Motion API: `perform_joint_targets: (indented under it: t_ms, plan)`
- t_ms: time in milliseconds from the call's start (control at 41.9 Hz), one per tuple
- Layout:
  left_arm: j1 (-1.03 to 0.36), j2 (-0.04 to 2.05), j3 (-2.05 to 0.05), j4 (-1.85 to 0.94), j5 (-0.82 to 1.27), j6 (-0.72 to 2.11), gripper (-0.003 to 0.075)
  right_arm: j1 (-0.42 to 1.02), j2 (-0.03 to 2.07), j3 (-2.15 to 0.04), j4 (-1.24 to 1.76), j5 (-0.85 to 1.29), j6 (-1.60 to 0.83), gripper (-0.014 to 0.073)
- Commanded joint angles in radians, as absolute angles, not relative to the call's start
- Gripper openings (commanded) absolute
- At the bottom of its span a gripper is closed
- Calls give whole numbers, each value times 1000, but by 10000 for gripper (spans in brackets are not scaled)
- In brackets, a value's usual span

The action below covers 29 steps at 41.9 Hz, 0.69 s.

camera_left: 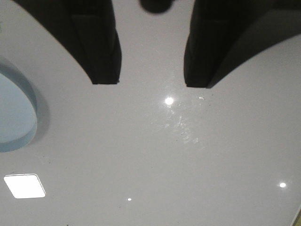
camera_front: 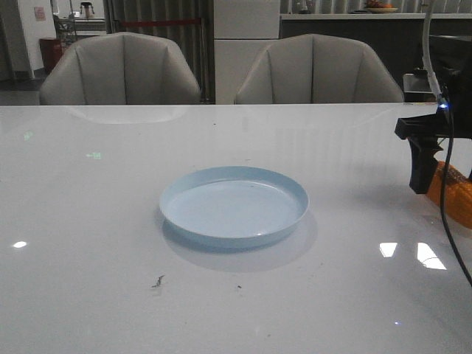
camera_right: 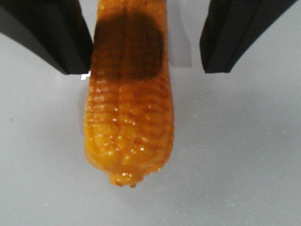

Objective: Place corn on plate with both arms
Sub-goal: 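Lower the right gripper over the orange corn cob and close on it, then lift the corn with the right gripper and carry it over the plate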

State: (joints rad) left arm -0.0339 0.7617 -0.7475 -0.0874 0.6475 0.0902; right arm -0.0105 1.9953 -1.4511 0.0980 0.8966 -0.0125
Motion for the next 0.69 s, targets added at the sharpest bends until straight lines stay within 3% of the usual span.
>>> perform_joint_targets:
  t_ms: [0,191,358,668]
  plan:
    - [-31,756,-776,-101,588,81,386,-19,1955,-1483,89,875,-15,470]
    - [-31,756,-776,-101,588,81,386,-19,1961,-1496,97,869,-16,329]
    - [-31,756,-776,-101,588,81,386,31,1961,-1626,196,969,-207,328]
    - [-31,756,-776,-102,588,81,386,279,1982,-1932,322,1028,-214,328]
